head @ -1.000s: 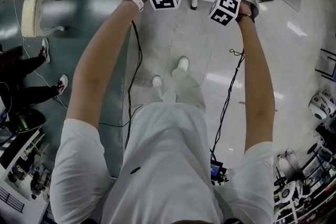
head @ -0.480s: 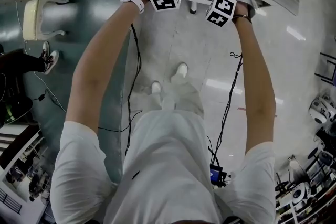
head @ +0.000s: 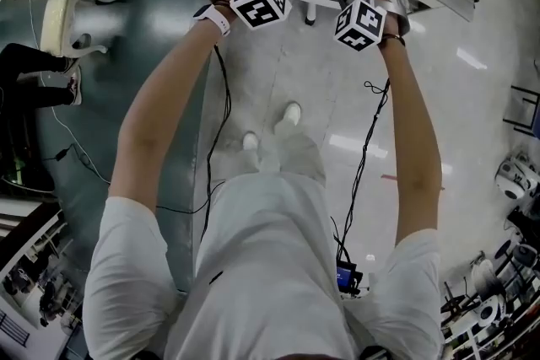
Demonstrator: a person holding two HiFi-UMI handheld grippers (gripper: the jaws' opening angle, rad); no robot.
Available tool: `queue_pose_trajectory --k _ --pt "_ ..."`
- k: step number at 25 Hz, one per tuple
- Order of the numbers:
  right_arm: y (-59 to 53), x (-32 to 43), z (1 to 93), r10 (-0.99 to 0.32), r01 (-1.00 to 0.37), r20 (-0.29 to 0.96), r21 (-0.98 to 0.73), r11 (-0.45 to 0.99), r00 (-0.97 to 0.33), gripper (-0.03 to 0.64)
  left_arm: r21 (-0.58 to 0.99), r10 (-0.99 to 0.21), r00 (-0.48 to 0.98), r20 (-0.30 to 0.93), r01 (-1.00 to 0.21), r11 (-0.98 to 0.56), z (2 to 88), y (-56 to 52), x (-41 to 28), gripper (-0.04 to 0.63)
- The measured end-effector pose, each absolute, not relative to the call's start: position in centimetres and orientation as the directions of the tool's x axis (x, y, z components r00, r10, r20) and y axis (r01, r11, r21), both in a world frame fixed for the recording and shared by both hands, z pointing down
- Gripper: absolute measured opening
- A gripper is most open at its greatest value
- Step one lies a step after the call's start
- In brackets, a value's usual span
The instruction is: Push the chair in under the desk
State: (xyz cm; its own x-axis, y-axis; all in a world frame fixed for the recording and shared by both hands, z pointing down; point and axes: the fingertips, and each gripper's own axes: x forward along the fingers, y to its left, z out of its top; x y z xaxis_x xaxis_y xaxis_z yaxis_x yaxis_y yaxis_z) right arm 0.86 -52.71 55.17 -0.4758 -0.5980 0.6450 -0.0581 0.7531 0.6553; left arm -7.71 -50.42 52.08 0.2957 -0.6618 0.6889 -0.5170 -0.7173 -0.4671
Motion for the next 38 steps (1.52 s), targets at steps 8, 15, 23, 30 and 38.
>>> queue_pose_trajectory --k 8,15,23,30,38 --pt "-47.3 2.1 49.4 -0.661 -0.235 0.527 0.659 0.715 -0.535 0.184 -0.336 -0.735 0.383 0.56 -0.706 -0.624 47.1 -45.2 -6.9 0.119" --pt "-40.1 2.7 44.3 -0.714 -0.445 0.411 0.577 0.685 -0.567 0.032 -0.241 -0.791 0.374 0.483 -0.812 -0.531 43.6 -37.2 -8.1 0.008" --pt "-31.0 3.0 40.8 -0.752 -0.589 0.317 0.476 0.653 -0.577 0.015 -0.139 -0.8 0.429 0.42 -0.841 -0.523 41.7 -28.4 -6.7 0.006" --pt "-22.0 2.7 38.6 -0.782 -0.71 0.251 0.329 0.623 -0.57 0.015 -0.089 -0.829 0.447 0.338 -0.861 -0.5 38.3 -20.0 -7.1 0.006" --pt "-13.5 3.1 36.1 -0.8 -0.778 0.218 0.195 0.596 -0.559 0.015 0.092 -0.833 0.465 0.299 -0.883 -0.46 37.2 -12.6 -9.1 0.006"
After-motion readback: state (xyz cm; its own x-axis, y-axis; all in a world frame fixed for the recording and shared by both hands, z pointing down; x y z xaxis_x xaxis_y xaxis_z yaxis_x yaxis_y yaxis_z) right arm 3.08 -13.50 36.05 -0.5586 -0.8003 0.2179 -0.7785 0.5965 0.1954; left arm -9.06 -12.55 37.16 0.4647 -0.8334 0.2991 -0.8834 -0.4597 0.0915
